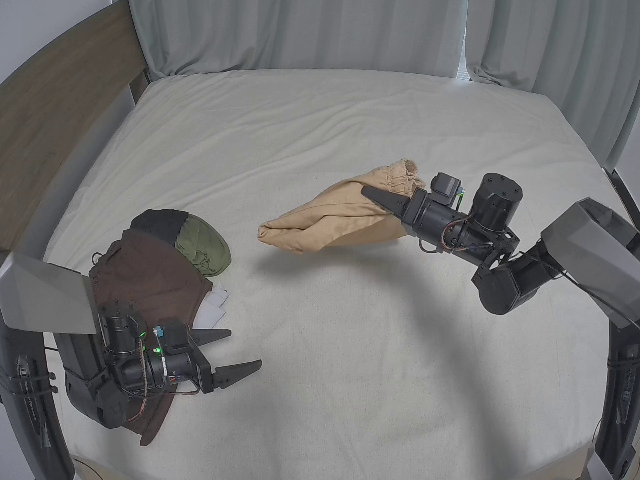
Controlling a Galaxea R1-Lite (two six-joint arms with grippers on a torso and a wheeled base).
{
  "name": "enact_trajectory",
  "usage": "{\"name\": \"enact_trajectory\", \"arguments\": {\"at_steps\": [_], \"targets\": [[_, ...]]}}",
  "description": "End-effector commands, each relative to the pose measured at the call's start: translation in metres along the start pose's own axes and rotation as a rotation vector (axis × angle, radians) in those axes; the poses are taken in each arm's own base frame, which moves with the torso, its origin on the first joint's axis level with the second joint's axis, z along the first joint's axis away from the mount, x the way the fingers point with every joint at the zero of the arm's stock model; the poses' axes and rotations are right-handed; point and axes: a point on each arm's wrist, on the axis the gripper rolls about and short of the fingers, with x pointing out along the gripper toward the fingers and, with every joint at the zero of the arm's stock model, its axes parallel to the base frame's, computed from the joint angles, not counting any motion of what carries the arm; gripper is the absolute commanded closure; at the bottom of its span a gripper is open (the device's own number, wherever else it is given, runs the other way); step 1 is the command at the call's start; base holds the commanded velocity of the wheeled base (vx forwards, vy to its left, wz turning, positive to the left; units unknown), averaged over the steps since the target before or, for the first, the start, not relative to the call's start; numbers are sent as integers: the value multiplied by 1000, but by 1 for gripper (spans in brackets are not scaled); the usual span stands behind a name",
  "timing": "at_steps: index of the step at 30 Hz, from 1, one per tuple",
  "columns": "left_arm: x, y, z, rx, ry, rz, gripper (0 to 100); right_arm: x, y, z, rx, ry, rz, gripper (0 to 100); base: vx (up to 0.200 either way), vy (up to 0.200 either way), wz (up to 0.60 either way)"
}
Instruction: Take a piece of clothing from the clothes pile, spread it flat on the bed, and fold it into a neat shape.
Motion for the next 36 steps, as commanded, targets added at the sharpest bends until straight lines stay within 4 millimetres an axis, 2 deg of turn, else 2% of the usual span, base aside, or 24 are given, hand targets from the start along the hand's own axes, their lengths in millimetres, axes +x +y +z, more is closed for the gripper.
{"name": "enact_trajectory", "arguments": {"at_steps": [1, 4, 8, 12, 15, 17, 19, 21, 22, 23, 27, 31, 36], "targets": [[0, 0, 0, 0, 1, -1, 0, 11, -8, 4, -1, -7, 5, 100, 0, 0, 0], [0, -1, -1, -3, 4, -2, 0, 18, -14, 17, -7, -20, 1, 100, 0, 0, 0], [0, -1, 0, 0, 0, -2, 0, 29, -22, 21, -6, -20, -1, 100, 0, 0, 0], [0, -1, -1, -1, 4, -2, 0, 38, -31, 21, -2, -25, 1, 100, 0, 0, 0], [0, -1, -2, -6, 9, -4, 0, 41, -52, 16, 41, -35, -9, 100, 0, 0, 0], [0, -1, -2, -6, 9, -6, 0, 40, -54, 15, 45, -34, -12, 100, 0, 0, 0], [0, -1, -1, -3, 5, -15, 0, 35, -87, -16, 92, 10, -73, 100, 0, 0, 0], [0, -1, -2, -4, 6, -15, 0, 31, -95, -27, 104, 23, -87, 100, 0, 0, 0], [0, -1, -2, -4, 6, -15, 0, 31, -96, -28, 106, 24, -89, 100, 0, 0, 0], [-1, -1, -2, -5, 6, -13, 0, 25, -100, -41, 121, 39, -101, 100, 0, 0, 0], [-1, -1, -1, -4, 5, -13, 0, 8, -105, -69, 157, 77, -132, 100, 0, 0, 0], [0, -2, -2, -5, 7, -15, 0, -8, -106, -88, 166, 84, -140, 100, 0, 0, 0], [0, -1, -1, -3, 5, -15, 0, -22, -107, -102, 182, 98, -156, 100, 0, 0, 0]]}}
